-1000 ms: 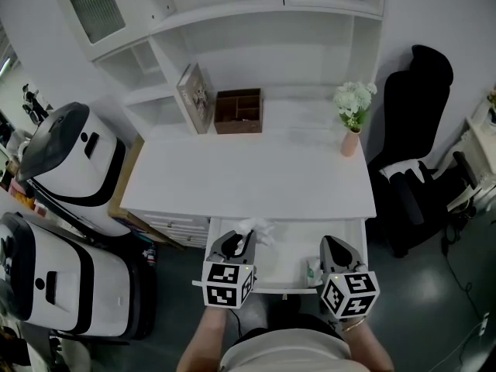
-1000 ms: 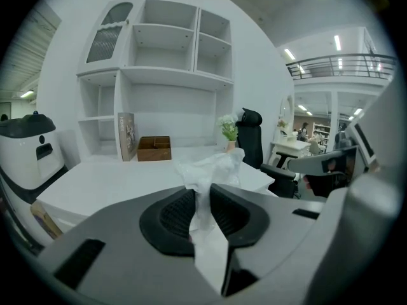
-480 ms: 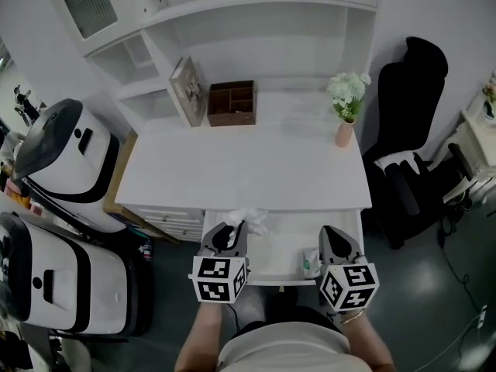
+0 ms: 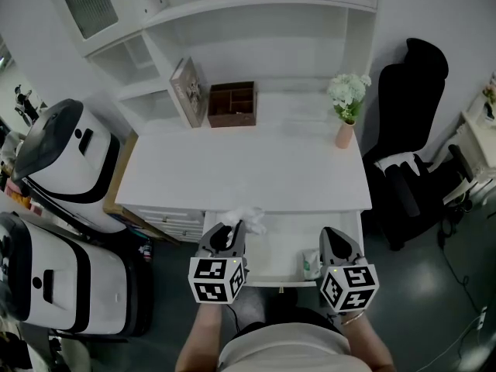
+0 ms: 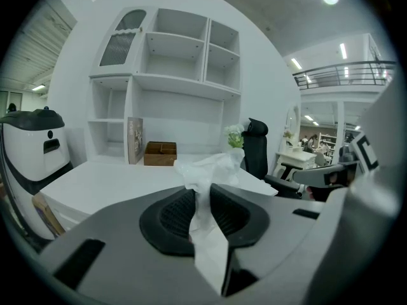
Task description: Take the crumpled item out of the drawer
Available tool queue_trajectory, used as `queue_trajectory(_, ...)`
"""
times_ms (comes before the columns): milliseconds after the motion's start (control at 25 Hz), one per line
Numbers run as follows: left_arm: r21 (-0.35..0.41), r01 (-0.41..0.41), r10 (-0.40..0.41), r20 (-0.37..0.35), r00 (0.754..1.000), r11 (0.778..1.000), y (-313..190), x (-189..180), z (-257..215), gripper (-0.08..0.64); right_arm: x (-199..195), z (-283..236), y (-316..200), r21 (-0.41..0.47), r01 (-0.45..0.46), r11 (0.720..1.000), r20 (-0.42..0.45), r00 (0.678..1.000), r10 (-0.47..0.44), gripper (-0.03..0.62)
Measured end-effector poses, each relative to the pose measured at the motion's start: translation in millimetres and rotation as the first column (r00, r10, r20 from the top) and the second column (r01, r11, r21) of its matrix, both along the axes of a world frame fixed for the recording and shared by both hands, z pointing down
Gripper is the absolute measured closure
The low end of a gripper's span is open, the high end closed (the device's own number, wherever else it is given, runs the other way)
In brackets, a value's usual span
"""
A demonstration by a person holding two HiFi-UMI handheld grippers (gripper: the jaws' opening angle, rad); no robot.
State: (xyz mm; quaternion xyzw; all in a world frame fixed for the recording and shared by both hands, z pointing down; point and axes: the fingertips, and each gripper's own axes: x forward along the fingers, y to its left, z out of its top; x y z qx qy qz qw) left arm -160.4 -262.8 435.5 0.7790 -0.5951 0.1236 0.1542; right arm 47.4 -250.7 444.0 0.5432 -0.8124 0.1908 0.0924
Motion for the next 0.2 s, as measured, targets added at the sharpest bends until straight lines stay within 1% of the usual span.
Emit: queue_trajectory(200, 0.000, -0.002, 0.002, -0.004, 1.000, 1.000, -0.9, 0.3, -1.1, 0.494, -0.3, -1.7, -1.9, 0.000, -0.002, 1.000, -0.001, 1.000, 0.002, 0.591)
